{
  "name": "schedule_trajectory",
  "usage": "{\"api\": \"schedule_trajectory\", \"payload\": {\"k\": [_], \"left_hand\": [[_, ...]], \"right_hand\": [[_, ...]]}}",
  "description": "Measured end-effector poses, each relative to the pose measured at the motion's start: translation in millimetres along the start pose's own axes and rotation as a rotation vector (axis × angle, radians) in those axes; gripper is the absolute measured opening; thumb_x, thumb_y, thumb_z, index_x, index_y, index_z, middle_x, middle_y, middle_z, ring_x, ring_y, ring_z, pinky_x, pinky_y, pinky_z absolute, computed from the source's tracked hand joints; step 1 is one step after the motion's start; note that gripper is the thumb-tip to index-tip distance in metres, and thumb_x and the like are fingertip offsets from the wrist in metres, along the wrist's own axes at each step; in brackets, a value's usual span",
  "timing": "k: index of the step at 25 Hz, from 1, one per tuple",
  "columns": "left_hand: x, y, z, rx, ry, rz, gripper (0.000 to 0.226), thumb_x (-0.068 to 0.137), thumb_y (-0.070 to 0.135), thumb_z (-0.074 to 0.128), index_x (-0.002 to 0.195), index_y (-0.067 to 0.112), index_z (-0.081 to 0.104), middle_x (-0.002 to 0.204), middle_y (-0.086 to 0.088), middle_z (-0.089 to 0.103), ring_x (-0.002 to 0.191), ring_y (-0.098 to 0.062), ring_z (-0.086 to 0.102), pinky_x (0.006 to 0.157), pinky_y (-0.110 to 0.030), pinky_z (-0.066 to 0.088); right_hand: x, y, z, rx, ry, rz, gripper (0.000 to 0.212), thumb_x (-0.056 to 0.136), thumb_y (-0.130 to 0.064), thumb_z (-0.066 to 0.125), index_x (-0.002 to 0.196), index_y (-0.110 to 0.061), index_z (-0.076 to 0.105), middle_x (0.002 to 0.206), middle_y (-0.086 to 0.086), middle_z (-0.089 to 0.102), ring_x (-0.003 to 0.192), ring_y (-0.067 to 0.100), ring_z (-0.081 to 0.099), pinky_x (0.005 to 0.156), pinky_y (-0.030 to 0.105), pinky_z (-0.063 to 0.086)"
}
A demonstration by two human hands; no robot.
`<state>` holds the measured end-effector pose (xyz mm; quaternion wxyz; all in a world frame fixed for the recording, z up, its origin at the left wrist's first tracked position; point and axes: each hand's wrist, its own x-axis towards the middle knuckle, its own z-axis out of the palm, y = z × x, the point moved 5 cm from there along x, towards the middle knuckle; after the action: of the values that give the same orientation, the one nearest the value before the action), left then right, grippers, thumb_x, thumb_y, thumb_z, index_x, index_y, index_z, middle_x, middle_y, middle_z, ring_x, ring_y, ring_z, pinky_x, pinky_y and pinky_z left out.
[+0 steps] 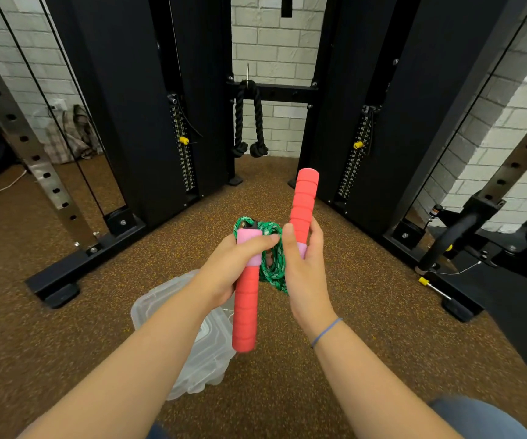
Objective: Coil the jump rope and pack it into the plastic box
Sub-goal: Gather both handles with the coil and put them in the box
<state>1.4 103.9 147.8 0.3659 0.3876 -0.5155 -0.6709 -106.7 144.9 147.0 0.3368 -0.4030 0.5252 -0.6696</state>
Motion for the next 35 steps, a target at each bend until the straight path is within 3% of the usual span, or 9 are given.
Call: {"api": "schedule_trajectory", "payload": {"k": [5, 10, 14, 18, 21, 25, 27, 30, 35], "left_hand": [[1, 1, -10, 0.035, 0.143, 0.098, 0.028, 0.077, 0.034, 0.074, 0.092, 0.011, 0.067, 0.087, -0.007, 0.075, 0.084, -0.026, 0.071, 0.081, -0.038, 0.057], [-1, -5, -27, -0.002, 0.332, 0.069, 0.036, 0.067, 0.045, 0.079, 0.088, 0.016, 0.075, 0.091, -0.016, 0.076, 0.087, -0.035, 0.072, 0.085, -0.054, 0.055], [0, -9, -45, -0.010, 0.454, 0.080, 0.020, 0.071, 0.035, 0.080, 0.084, 0.021, 0.074, 0.090, -0.013, 0.076, 0.086, -0.032, 0.072, 0.084, -0.053, 0.056], [1, -14, -59, 0.055, 0.539, 0.105, 0.038, 0.061, 0.043, 0.081, 0.091, 0.022, 0.072, 0.093, -0.006, 0.075, 0.090, -0.026, 0.072, 0.088, -0.049, 0.055], [2, -17, -67, 0.157, 0.584, 0.136, 0.034, 0.069, 0.041, 0.080, 0.096, 0.022, 0.071, 0.092, -0.001, 0.074, 0.090, -0.021, 0.070, 0.089, -0.045, 0.054], [3, -21, -71, 0.164, 0.561, 0.157, 0.025, 0.078, 0.040, 0.073, 0.086, 0.017, 0.069, 0.078, 0.003, 0.070, 0.074, -0.015, 0.066, 0.076, -0.036, 0.054], [5, -28, -75, 0.187, 0.538, 0.117, 0.041, 0.084, 0.051, 0.062, 0.077, 0.011, 0.062, 0.066, -0.001, 0.060, 0.062, -0.013, 0.056, 0.066, -0.032, 0.049], [13, -43, -81, 0.164, 0.418, 0.025, 0.072, 0.085, 0.070, 0.040, 0.088, 0.002, 0.063, 0.083, -0.018, 0.069, 0.079, -0.025, 0.066, 0.081, -0.044, 0.053], [22, -69, -97, -0.086, 0.289, -0.212, 0.066, 0.094, 0.057, 0.032, 0.121, 0.003, 0.059, 0.116, -0.022, 0.066, 0.106, -0.031, 0.064, 0.089, -0.040, 0.054]], "right_hand": [[3, 9, 8, 0.021, -0.044, 0.017, 0.026, 0.089, -0.059, 0.041, 0.115, -0.058, 0.043, 0.112, -0.037, 0.055, 0.112, -0.010, 0.051, 0.104, 0.028, 0.038], [0, 20, 23, 0.026, -0.139, 0.120, 0.019, 0.097, -0.031, 0.046, 0.113, -0.040, 0.051, 0.106, -0.014, 0.060, 0.097, 0.006, 0.058, 0.087, 0.034, 0.049], [0, 34, 36, 0.100, -0.151, 0.225, 0.014, 0.093, -0.013, 0.051, 0.106, -0.019, 0.052, 0.109, 0.008, 0.057, 0.102, 0.020, 0.053, 0.101, 0.046, 0.040], [2, 44, 46, -0.022, -0.140, 0.300, 0.019, 0.072, -0.027, 0.047, 0.090, -0.024, 0.051, 0.091, 0.003, 0.057, 0.091, 0.020, 0.052, 0.087, 0.041, 0.042], [0, 50, 50, -0.184, -0.192, 0.324, 0.016, 0.084, -0.028, 0.040, 0.096, -0.022, 0.050, 0.083, 0.001, 0.055, 0.078, 0.018, 0.049, 0.073, 0.035, 0.038], [0, 65, 63, -0.131, -0.320, 0.344, 0.032, 0.080, -0.055, 0.042, 0.097, -0.030, 0.050, 0.092, -0.001, 0.058, 0.087, 0.015, 0.054, 0.083, 0.037, 0.043], [-1, 65, 66, -0.217, -0.431, 0.316, 0.049, 0.079, -0.061, 0.056, 0.107, -0.022, 0.046, 0.091, -0.006, 0.055, 0.083, 0.008, 0.055, 0.076, 0.024, 0.048], [0, 71, 66, -0.307, -0.493, 0.302, 0.071, 0.064, -0.047, 0.080, 0.114, -0.017, 0.040, 0.092, -0.004, 0.052, 0.078, 0.008, 0.056, 0.072, 0.029, 0.055], [0, 108, 73, -0.169, -0.468, 0.348, 0.078, 0.050, -0.040, 0.087, 0.118, -0.025, 0.052, 0.115, 0.008, 0.065, 0.101, 0.017, 0.065, 0.084, 0.046, 0.056]]}}
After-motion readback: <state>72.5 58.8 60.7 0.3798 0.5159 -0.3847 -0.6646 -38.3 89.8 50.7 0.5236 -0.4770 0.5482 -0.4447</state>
